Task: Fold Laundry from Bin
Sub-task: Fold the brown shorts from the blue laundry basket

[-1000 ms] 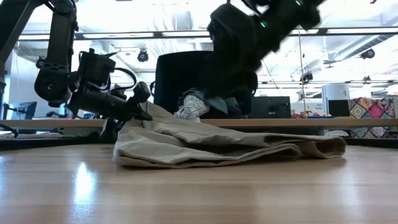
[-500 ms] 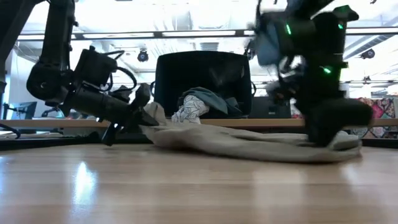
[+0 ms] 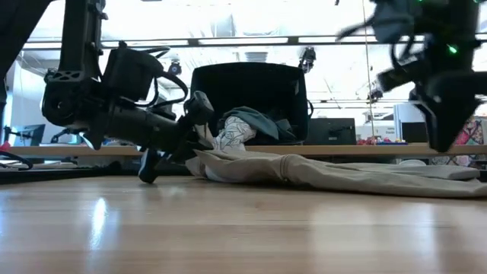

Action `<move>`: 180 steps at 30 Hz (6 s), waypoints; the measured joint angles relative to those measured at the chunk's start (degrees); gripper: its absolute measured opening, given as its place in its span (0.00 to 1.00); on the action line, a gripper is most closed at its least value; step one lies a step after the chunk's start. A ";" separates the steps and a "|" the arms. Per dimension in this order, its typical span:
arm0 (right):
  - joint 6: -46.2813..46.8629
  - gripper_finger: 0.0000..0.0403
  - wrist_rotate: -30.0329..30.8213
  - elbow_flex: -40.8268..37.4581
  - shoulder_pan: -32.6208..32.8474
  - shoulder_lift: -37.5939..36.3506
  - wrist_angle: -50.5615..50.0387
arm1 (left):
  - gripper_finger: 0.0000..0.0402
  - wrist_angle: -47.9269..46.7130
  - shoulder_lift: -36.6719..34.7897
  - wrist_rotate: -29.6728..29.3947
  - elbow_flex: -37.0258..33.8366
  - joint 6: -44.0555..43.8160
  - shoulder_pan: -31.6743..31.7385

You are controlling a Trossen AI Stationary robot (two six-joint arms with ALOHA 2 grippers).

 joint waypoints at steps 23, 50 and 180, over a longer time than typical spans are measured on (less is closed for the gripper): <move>-4.38 0.08 -0.81 -10.48 -0.14 -0.81 7.39 | 0.00 0.47 0.49 -0.05 -0.88 -0.60 0.02; -4.56 0.02 -0.36 37.85 7.39 0.26 -11.13 | 0.00 4.48 0.29 0.64 -1.10 6.20 0.73; 3.30 0.45 6.69 1.94 9.77 13.47 16.89 | 0.62 -124.01 -42.05 32.57 30.19 41.25 2.59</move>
